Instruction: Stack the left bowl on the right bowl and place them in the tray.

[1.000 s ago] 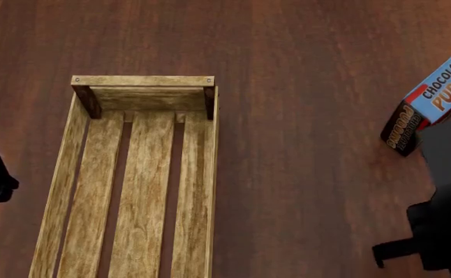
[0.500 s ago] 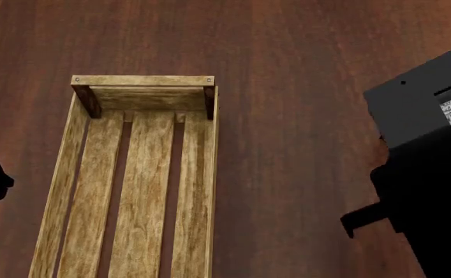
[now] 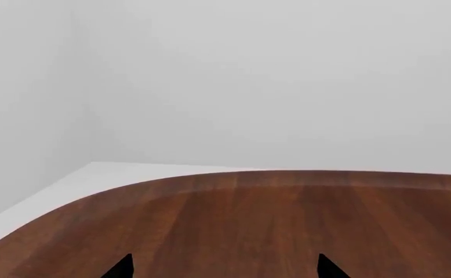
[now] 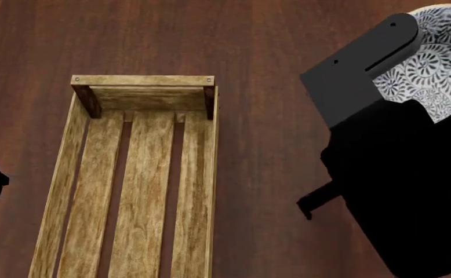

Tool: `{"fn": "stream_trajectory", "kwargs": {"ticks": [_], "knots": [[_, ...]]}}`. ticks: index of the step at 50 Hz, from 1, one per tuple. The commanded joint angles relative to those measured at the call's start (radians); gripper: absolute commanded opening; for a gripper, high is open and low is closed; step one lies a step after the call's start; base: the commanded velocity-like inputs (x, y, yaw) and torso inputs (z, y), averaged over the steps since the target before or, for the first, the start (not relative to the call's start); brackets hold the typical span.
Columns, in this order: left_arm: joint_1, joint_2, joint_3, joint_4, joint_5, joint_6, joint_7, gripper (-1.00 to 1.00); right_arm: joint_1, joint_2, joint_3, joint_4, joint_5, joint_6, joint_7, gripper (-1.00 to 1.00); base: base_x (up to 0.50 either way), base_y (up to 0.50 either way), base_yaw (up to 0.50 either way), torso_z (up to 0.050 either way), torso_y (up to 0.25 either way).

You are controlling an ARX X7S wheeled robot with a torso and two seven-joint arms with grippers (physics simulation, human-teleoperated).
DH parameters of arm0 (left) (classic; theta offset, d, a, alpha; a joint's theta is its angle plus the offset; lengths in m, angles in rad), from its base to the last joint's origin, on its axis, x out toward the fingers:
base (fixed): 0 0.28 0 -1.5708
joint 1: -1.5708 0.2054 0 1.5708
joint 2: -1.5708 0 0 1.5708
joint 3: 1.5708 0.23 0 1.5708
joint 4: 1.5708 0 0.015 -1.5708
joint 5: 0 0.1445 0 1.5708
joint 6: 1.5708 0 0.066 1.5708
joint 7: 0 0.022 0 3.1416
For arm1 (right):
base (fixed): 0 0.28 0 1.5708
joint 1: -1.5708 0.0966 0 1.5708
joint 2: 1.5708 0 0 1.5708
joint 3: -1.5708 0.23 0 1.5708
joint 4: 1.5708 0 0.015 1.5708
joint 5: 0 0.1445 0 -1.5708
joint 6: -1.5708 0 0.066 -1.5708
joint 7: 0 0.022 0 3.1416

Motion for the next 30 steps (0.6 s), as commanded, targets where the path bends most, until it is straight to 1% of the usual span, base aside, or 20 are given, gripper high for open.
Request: {"fn": "stream_trajectory", "kwargs": {"ticks": [1,19,30], "knots": [[0.001,-0.004,-0.001,0.005,-0.005,-0.005,-0.003,1.00,0.060,-0.062,-0.020,0.021,-0.061,0.036,-0.036,-1.00,0.00,0.00,0.00,0.000,0.010],[-0.001,-0.009,-0.019,-0.001,-0.017,-0.003,-0.010,1.00,0.098,-0.120,-0.032,0.020,-0.137,0.011,-0.161,-1.00,0.00,0.00,0.00,0.000,0.001],[-0.005,-0.008,-0.016,-0.007,-0.016,-0.003,-0.013,1.00,0.145,-0.187,-0.061,0.020,-0.172,0.023,-0.216,-1.00,0.00,0.00,0.00,0.000,0.001]]}}
